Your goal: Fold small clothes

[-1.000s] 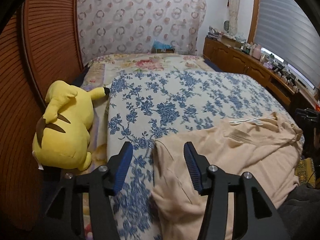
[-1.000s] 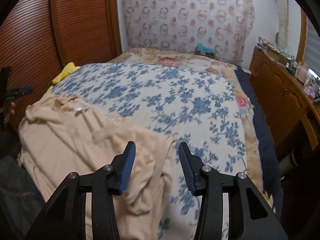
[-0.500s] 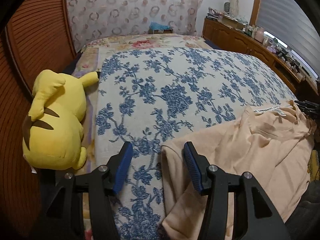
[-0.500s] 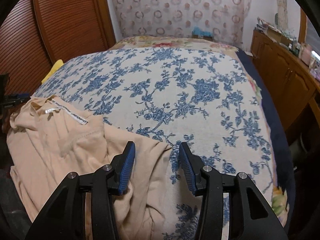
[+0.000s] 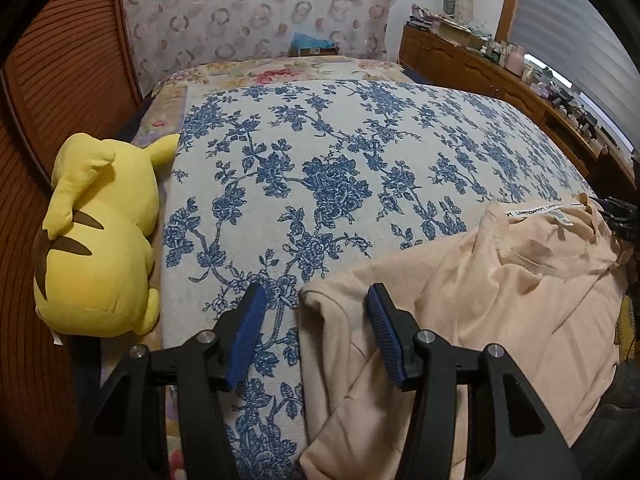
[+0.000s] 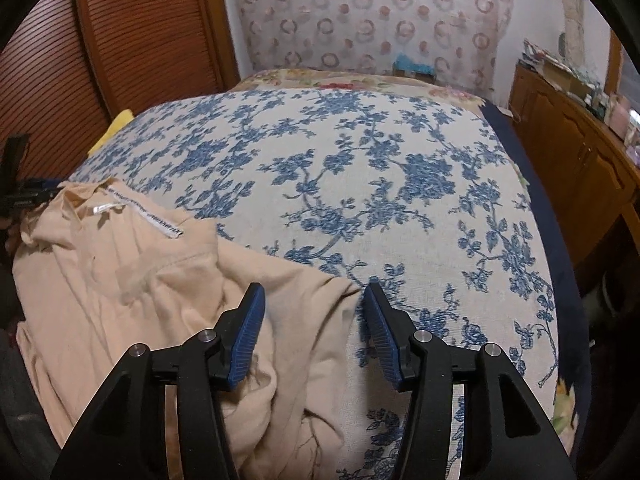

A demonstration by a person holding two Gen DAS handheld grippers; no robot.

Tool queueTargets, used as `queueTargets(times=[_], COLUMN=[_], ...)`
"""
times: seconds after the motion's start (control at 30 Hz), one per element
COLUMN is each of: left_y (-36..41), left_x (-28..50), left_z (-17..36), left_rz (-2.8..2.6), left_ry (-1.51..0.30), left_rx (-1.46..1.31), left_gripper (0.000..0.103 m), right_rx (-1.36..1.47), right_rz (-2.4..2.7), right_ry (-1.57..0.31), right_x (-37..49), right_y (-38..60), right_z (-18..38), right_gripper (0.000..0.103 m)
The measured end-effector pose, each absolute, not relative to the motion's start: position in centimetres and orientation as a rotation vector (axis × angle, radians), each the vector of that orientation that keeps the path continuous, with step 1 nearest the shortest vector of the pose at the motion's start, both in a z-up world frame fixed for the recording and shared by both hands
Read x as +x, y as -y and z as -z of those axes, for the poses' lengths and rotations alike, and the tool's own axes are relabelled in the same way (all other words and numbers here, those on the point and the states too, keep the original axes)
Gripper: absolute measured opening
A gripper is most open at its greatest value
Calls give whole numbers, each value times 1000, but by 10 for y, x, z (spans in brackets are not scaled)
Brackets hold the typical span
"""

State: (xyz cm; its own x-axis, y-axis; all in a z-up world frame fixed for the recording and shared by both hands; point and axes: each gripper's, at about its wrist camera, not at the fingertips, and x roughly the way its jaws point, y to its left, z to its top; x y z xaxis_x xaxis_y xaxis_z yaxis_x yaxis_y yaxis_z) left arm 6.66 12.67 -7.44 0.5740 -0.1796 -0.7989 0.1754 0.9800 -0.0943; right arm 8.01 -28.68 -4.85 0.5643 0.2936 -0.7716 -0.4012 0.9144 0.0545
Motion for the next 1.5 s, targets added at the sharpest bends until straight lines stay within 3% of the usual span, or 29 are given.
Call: queueTargets(times=[0.1,0.17,0.23,0.27,0.4,0.7,1.5], left_y=[-123,-121,-120,-119,-106,-103,-147], left_x=[66,66,64,61,28,-35,-88], left_z=[74,73,72,69,32,-76,-325], left_rz=[247,259,268,271,294,352,223], left_ry=[-934,-930,-936,-932,-806,-532,41], left_rx=[-20,-21,-47,-59,-75,-89,80], left_gripper=[42,23,10,9,7,7,6], right_rx=[-158,-160,-156,-166,-155,-114,-209], right_rz=[-431,-457,-497,-506,-538,-558,-498], right_ry=[-880,-878,-882,-882,-816,-568,-11], right_x=[78,77,75,73,57,-4,-65], right_y=[283,280,276,273,271,276,273], right_z=[49,49,49,49,25,-88,-376], right_gripper=[43,29,14,12,8,7,6])
